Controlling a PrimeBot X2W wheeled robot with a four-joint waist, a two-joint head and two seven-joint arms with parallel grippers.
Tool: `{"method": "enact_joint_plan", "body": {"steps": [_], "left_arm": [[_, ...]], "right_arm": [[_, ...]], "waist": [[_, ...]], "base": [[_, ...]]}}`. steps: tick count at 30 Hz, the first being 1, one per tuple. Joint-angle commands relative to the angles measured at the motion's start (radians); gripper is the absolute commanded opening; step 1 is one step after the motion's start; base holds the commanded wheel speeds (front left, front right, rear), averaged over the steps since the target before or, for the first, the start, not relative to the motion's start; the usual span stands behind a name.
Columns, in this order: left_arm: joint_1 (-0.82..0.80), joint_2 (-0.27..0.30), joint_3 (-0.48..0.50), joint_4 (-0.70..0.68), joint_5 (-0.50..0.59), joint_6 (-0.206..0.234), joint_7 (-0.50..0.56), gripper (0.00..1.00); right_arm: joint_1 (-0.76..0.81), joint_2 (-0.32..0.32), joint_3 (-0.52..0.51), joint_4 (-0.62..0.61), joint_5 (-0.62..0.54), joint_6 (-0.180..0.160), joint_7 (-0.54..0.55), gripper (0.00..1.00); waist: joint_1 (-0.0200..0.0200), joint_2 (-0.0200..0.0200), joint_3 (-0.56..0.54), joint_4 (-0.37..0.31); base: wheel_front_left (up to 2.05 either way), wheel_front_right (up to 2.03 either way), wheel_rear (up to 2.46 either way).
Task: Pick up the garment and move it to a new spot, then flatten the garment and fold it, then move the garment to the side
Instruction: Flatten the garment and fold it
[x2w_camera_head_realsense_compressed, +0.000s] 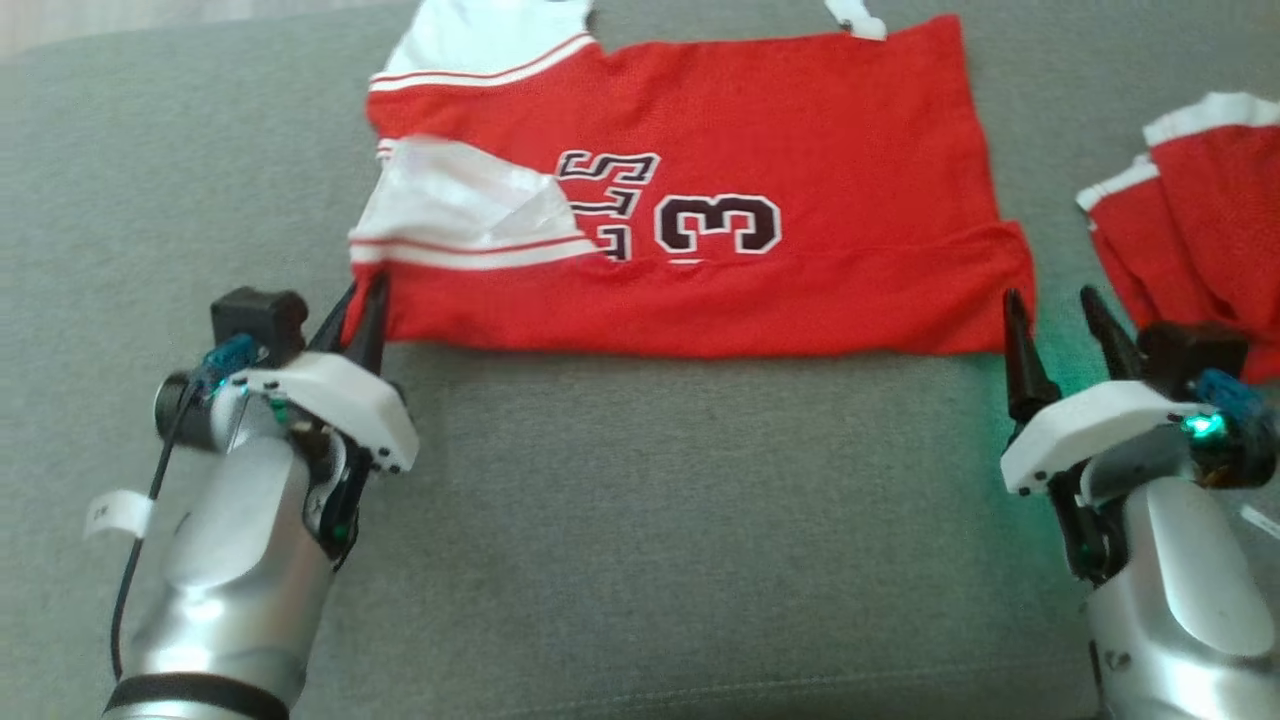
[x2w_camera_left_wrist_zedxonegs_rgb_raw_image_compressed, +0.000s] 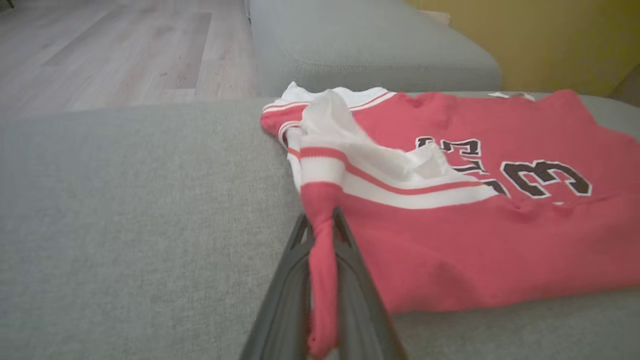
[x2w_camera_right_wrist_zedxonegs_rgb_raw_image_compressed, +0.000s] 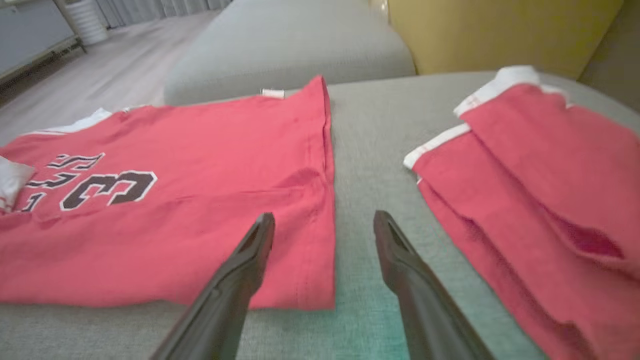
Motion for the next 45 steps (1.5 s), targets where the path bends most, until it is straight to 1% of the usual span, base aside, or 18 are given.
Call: {"method": "enact_joint_plan", "body": {"steps": [1, 4, 7, 10, 11, 17, 18, 19, 20, 26, 29, 33, 38, 45], "left_arm": [[-0.014, 0.027, 0.025, -0.084, 0.016, -0.006, -0.013, 0.0], [0.01, 0.028, 0.034, -0.19, 0.034, -0.006, -0.014, 0.0], [0.036, 0.024, 0.032, -0.25, 0.048, -0.008, -0.014, 0.0], [0.049, 0.019, 0.023, -0.275, 0.058, -0.012, -0.014, 0.0], [0.049, 0.019, 0.023, -0.275, 0.058, -0.012, -0.014, 0.0], [0.061, 0.017, 0.022, -0.288, 0.066, -0.015, -0.014, 0.0], [0.063, 0.017, 0.024, -0.288, 0.067, -0.014, -0.014, 0.0], [0.066, 0.018, 0.026, -0.286, 0.067, -0.014, -0.014, 0.0], [0.07, 0.019, 0.029, -0.284, 0.067, -0.013, -0.014, 0.0], [0.104, 0.033, 0.047, -0.257, 0.065, -0.011, -0.014, 0.0], [0.145, 0.043, 0.059, -0.234, 0.057, -0.01, -0.014, 0.0], [0.205, 0.042, 0.064, -0.215, 0.047, -0.011, -0.014, 0.0], [0.291, 0.028, 0.048, -0.205, 0.035, -0.012, -0.014, 0.0], [0.39, 0.021, 0.022, -0.226, 0.02, -0.014, 0.022, 0.0]], "right_arm": [[-0.049, 0.017, 0.001, 0.013, 0.0, -0.001, 0.039, 1.0], [-0.082, 0.029, -0.032, 0.074, 0.008, -0.001, 0.072, 1.0], [-0.112, 0.034, -0.055, 0.137, -0.018, -0.001, 0.094, 1.0], [-0.135, 0.036, -0.077, 0.193, -0.05, -0.001, 0.101, 1.0], [-0.135, 0.036, -0.077, 0.193, -0.05, -0.001, 0.101, 1.0], [-0.169, 0.037, -0.068, 0.298, -0.061, -0.001, 0.115, 1.0], [-0.173, 0.037, -0.066, 0.31, -0.061, -0.001, 0.114, 0.89], [-0.178, 0.037, -0.063, 0.32, -0.059, -0.001, 0.11, 0.26], [-0.181, 0.037, -0.058, 0.328, -0.058, -0.001, 0.103, 0.0], [-0.181, 0.037, -0.024, 0.339, -0.071, -0.001, 0.04, 0.0], [-0.157, 0.037, 0.003, 0.315, -0.079, -0.001, 0.002, 0.0], [-0.103, 0.019, 0.018, 0.276, -0.057, -0.001, -0.004, 0.0], [0.001, -0.026, 0.048, 0.173, -0.012, -0.001, 0.062, 0.0], [0.148, -0.072, 0.051, -0.008, 0.031, -0.001, 0.193, 0.0]], "waist": [[-0.0001, -0.0001, -0.005, 0.025], [-0.0001, -0.0001, -0.003, 0.045], [-0.0001, -0.0001, 0.002, 0.061], [-0.0001, -0.0001, 0.008, 0.074], [-0.0001, -0.0001, 0.008, 0.074], [-0.0001, -0.0001, 0.014, 0.079], [-0.0001, -0.0001, 0.013, 0.078], [-0.0001, -0.0001, 0.011, 0.076], [-0.0001, -0.0001, 0.008, 0.074], [-0.0001, -0.0001, -0.029, 0.056], [-0.0001, -0.0001, -0.07, 0.045], [-0.0001, -0.0001, -0.131, 0.04], [-0.0001, -0.0001, -0.202, 0.041], [-0.0001, -0.0001, -0.25, 0.038]], "base": [[0.0, 0.0, 0.0], [0.0, 0.0, 0.0], [0.0, 0.0, 0.0], [0.0, 0.0, 0.0], [0.0, 0.0, 0.0], [0.0, 0.0, 0.0], [0.0, 0.0, 0.0], [0.0, 0.0, 0.0], [0.0, 0.0, 0.0], [0.0, 0.0, 0.0], [0.0, 0.0, 0.0], [0.0, 0.0, 0.0], [0.0, 0.0, 0.0], [0.0, 0.0, 0.0]]}}
